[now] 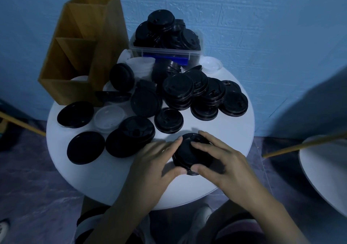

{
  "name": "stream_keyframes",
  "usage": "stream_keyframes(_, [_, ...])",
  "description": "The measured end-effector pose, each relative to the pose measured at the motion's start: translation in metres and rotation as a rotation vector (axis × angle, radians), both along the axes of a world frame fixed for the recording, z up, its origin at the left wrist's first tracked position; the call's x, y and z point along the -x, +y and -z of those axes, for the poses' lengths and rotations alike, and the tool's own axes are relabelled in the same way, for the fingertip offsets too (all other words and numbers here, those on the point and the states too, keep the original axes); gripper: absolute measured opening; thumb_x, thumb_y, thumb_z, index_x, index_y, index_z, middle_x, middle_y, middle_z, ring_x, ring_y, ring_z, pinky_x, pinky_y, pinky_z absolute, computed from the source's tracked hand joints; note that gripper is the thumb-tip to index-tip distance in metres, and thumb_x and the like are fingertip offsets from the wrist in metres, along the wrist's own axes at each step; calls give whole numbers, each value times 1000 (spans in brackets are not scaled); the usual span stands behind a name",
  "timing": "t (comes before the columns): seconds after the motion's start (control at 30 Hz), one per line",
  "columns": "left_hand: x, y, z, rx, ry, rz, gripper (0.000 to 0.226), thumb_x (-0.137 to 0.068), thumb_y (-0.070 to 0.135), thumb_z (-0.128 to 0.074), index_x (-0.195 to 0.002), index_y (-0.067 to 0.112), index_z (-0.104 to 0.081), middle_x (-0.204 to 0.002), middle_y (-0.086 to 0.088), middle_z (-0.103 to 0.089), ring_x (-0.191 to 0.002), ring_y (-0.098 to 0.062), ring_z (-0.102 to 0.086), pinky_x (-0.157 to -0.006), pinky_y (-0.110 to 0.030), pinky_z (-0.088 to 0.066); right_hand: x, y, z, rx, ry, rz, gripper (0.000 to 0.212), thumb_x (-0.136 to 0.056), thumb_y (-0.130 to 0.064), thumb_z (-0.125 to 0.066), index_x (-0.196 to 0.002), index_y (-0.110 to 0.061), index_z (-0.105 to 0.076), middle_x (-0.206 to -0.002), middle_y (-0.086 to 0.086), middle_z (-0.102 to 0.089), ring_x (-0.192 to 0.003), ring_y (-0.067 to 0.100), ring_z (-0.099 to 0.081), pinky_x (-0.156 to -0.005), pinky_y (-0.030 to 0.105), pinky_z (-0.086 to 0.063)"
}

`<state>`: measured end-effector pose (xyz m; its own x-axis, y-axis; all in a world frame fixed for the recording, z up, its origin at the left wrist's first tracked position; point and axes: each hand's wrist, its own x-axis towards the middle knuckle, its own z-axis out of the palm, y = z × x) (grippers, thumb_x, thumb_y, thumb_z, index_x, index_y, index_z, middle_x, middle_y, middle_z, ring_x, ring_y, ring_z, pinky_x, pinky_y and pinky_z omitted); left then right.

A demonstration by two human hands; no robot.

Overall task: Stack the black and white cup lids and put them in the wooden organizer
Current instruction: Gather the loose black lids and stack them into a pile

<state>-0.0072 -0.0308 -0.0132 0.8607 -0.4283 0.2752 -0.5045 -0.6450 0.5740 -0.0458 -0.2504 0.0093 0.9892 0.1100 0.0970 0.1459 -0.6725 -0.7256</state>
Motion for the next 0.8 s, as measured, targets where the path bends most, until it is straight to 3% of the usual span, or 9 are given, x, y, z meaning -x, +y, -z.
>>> stream_keyframes(0.2, [1,-6,-3,-50,-28,-28,78,-80,66,-58,-149,32,-47,-125,20,-61,-115,-3,-51,-95,-28,-45,1,-3,-5,62,21,-12,55,-78,-75,-58,-131,-65,-46,-154,-40,-28,-136,-15,-37,-102,-2,-26])
stream_keyframes(0.37, [-2,-10,-2,-1,-54,-34,74,-80,60,-64,-145,26,-52,-118,16,-67,-109,-4,-50,-87,-29,-48,-1,-4,-3,80,-8,-8,53,-82,-65,-63,-133,-56,-55,-152,-41,-30,-126,-30,-31,-101,-3,-26])
stream_keyframes(0.43, [-3,-8,-2,13,-39,-33,75,-78,57,-69,-145,25,-54,-118,17,-66,-110,-2,-48,-89,-26,-46,-3,-5,-4,82,2,-12,55,-80,-70,-59,-133,-58,-53,-152,-43,-28,-125,-31,-30,-102,-2,-26])
stream_keyframes(0.53, [-2,-9,-5,44,-20,-47,73,-83,68,-57,-143,26,-56,-114,26,-60,-110,5,-45,-91,-15,-36,-3,-4,-4,94,19,-18,60,-81,-67,-61,-139,-56,-48,-151,-42,-28,-125,-33,-27,-102,-3,-25])
stream_keyframes(0.67, [-1,-11,-4,91,24,-109,63,-85,69,-51,-139,38,-58,-100,42,-51,-105,13,-40,-87,-11,-34,0,-8,-5,-56,95,57,74,-80,-66,-64,-148,-49,-40,-138,-33,-53,-127,-15,-47,-103,6,-36])
stream_keyframes(0.73, [-1,-10,-2,105,65,-127,62,-82,70,-53,-138,45,-56,-105,45,-51,-106,14,-40,-87,-10,-33,-1,-9,-5,-18,87,54,75,-82,-66,-59,-150,-45,-39,-145,-31,-47,-135,-15,-39,-108,5,-31])
stream_keyframes(0.8, [-1,-9,-3,87,81,-121,62,-81,72,-52,-139,48,-53,-109,38,-54,-110,12,-42,-88,-9,-33,-2,-9,-4,75,47,19,74,-85,-66,-55,-152,-41,-38,-149,-37,-32,-143,-17,-23,-115,5,-20])
